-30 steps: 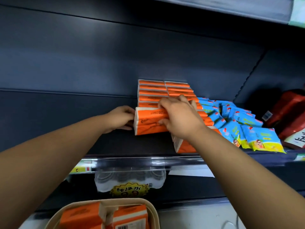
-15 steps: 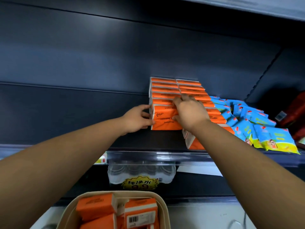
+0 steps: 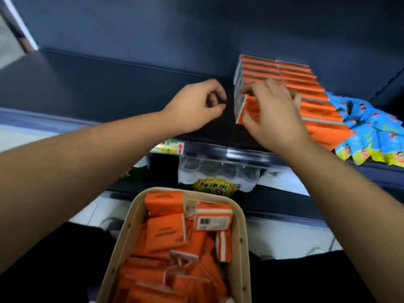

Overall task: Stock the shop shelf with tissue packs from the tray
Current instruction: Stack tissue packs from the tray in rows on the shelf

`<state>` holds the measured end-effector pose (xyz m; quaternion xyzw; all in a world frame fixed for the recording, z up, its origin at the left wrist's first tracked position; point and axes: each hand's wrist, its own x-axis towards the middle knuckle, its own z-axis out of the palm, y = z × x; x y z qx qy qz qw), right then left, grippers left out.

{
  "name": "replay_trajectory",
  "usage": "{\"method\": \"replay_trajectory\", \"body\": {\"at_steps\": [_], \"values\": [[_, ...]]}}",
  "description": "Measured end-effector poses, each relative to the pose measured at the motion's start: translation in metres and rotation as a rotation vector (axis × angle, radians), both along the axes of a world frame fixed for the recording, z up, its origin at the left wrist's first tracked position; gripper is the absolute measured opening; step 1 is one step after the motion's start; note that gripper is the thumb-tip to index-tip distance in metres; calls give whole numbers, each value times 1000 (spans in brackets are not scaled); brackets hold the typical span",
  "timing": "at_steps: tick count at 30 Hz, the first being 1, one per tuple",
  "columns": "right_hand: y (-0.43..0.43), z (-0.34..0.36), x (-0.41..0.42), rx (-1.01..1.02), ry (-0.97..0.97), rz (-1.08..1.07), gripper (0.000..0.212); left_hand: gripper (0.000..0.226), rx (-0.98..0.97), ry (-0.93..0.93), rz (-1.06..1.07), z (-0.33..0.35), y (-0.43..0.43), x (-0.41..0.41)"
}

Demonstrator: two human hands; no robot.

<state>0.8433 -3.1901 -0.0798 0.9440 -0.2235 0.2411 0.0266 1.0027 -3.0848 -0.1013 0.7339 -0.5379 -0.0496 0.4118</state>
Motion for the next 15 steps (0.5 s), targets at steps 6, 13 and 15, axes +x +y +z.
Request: {"method": "replay_trajectory", "body": {"at_steps": [6, 13, 15], "values": [[56, -83, -20, 93, 27, 274, 27, 4, -125, 67, -32, -46, 85, -22], [78, -178, -32, 332, 534, 279, 27, 22, 159, 12, -65, -140, 137, -33], [78, -192, -32, 393, 642, 201, 34, 26, 292, -25, -51, -159, 138, -32]]}}
